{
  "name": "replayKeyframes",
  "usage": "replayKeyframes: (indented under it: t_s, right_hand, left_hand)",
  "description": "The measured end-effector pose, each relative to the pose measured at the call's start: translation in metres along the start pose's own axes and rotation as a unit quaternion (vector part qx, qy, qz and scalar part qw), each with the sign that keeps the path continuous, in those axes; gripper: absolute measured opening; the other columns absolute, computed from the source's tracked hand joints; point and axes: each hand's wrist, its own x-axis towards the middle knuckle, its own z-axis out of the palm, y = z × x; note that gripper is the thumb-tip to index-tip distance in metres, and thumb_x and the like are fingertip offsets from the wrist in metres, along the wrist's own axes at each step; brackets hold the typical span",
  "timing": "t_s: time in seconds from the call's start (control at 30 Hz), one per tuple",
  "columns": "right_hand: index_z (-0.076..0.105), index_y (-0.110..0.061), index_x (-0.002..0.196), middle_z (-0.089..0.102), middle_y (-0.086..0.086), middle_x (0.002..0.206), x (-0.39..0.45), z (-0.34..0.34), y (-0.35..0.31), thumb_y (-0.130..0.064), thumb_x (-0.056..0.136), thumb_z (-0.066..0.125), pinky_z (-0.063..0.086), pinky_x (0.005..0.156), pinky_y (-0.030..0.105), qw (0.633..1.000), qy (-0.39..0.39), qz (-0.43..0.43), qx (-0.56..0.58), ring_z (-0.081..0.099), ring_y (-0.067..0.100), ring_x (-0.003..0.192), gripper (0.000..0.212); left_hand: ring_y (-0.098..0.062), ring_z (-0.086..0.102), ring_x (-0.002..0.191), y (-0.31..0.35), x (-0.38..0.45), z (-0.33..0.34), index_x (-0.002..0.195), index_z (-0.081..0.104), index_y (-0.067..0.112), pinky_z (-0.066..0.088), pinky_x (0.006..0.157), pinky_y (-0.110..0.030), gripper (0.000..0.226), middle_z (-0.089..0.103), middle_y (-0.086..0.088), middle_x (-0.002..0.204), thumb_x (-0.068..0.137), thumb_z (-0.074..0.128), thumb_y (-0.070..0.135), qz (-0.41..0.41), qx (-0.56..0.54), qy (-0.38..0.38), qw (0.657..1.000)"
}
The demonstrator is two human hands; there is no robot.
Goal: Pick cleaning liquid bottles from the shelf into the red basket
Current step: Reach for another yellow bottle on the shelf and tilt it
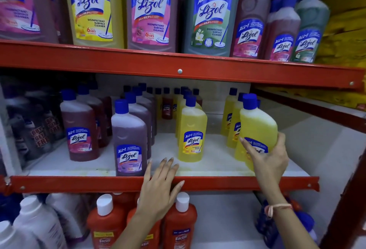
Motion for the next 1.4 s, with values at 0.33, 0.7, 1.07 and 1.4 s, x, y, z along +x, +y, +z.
replayKeyframes:
  t_s: [0.33,0.7,1.07,1.4]
  right_hand:
    - [0.051,-0.009,0.116,0.060,0.018,0.098,-0.043,-0.019,-0.059,-0.038,0.069,0.084,0.050,0.062,0.042,0.982,0.131,-0.116,-0.071,0.059,0.034,0.086,0.064]
    - [0.054,-0.007,0.117,0.075,-0.004,0.084,-0.018,-0.016,-0.046,-0.045,0.038,0.095,0.059,0.062,0.030,0.825,-0.261,0.142,0.481,0.071,0.016,0.077,0.096]
    - [0.072,-0.021,0.096,0.076,-0.002,0.087,0.005,-0.004,-0.007,-0.042,0.038,0.096,0.060,0.075,0.034,0.727,-0.377,0.174,0.547,0.072,0.017,0.083,0.066]
    - [0.058,-0.003,0.098,0.073,-0.002,0.066,0.057,-0.024,0.039,-0.041,0.037,0.096,0.057,0.051,0.028,0.852,-0.359,0.168,0.343,0.069,0.015,0.059,0.081]
  left_hand:
    - [-0.018,0.046,0.130,0.003,-0.001,-0.006,0.131,0.052,0.022,0.014,0.113,-0.052,0.056,0.057,-0.003,0.136,0.094,0.029,0.057,-0.014,0.003,-0.024,1.000]
    - [-0.019,0.049,0.128,0.002,-0.003,-0.008,0.131,0.052,0.023,0.015,0.111,-0.053,0.057,0.059,-0.003,0.134,0.095,0.026,0.058,-0.007,0.012,-0.031,0.999]
    - [-0.019,0.046,0.131,0.001,-0.002,-0.006,0.131,0.052,0.024,0.014,0.112,-0.053,0.057,0.058,-0.003,0.136,0.094,0.026,0.058,-0.001,0.010,-0.030,1.000]
    - [-0.018,0.041,0.135,0.000,-0.002,-0.005,0.133,0.051,0.024,0.011,0.114,-0.053,0.054,0.055,-0.002,0.139,0.094,0.030,0.056,0.002,0.003,-0.020,1.000]
